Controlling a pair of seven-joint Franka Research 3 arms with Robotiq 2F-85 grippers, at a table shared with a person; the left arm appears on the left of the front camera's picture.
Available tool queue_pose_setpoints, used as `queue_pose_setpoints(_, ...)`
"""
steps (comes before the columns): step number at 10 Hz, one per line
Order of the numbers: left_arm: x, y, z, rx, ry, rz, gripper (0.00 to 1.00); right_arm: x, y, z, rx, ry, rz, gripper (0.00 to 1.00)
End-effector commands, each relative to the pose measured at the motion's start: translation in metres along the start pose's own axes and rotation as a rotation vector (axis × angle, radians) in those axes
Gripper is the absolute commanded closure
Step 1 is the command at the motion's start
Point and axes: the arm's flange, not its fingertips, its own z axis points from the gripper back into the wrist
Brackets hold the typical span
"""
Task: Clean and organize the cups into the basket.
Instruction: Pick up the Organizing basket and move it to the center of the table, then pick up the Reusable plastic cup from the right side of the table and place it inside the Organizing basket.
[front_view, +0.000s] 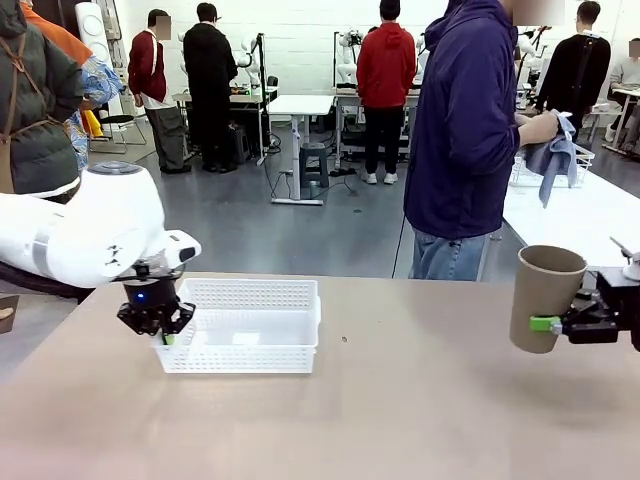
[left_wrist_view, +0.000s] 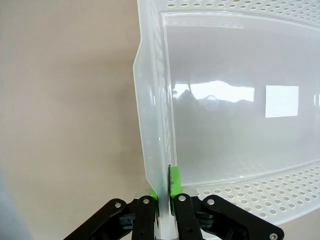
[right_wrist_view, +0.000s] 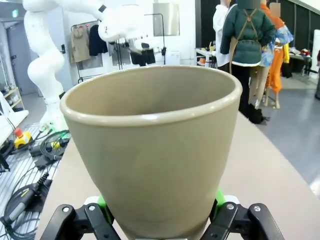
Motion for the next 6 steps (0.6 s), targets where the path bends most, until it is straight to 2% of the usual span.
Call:
queue_pose_setpoints(1, 0.008, -0.031, -0.006, 0.037, -0.014, -0.014, 1.0, 0.029, 0.013, 0.015, 0.0, -0.014, -0.002, 1.0)
queue_pose_setpoints(6, 0.01, -0.103, -0.001, 0.067, -0.03, -0.088, 1.0, 0.09, 0.034, 0.054, -0.069, -0.047, 0.027, 1.0)
